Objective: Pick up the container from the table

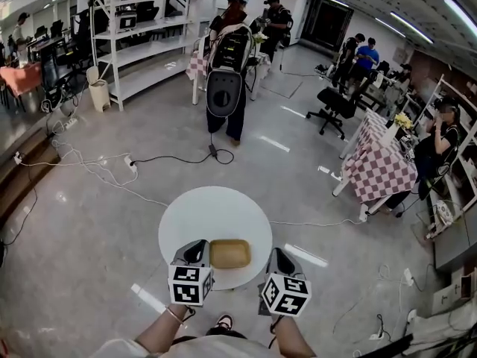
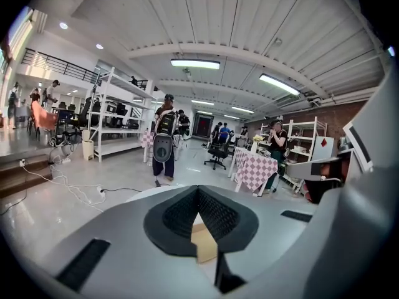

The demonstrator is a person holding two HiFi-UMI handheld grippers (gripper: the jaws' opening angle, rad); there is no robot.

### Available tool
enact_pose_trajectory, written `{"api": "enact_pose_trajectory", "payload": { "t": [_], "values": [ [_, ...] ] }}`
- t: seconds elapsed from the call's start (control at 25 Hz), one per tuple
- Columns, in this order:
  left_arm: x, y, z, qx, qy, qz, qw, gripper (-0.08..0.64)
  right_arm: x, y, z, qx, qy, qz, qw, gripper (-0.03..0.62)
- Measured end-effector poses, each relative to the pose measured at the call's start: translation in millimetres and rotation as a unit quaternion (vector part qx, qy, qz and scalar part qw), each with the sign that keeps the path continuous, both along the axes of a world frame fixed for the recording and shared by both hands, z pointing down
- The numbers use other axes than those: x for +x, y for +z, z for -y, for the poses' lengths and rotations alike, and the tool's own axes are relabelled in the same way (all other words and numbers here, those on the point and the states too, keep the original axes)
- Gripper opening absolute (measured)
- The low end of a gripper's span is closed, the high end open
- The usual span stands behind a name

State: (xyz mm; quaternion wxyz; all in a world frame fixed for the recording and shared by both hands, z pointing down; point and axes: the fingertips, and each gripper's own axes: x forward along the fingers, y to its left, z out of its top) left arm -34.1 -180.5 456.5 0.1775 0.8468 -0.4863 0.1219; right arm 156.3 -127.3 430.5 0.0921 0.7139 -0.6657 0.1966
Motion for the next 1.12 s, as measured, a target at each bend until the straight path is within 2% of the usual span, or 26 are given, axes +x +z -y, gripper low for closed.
{"api": "enact_pose_trajectory", "payload": {
  "t": [0.64,0.8,1.12],
  "values": [
    [30,5,29,-0.003,-0.046,0.029,0.9985,0.015,41,16,48,-0.001,-0.041,0.024,0.999,0.025],
    [31,9,26,-0.008,-0.043,0.04,0.9982,0.015,41,16,48,0.004,-0.047,-0.001,0.999,0.025],
    [36,19,30,-0.019,-0.027,0.044,0.9985,0.015,43,27,52,-0.011,-0.036,0.005,0.999,0.025]
  ]
}}
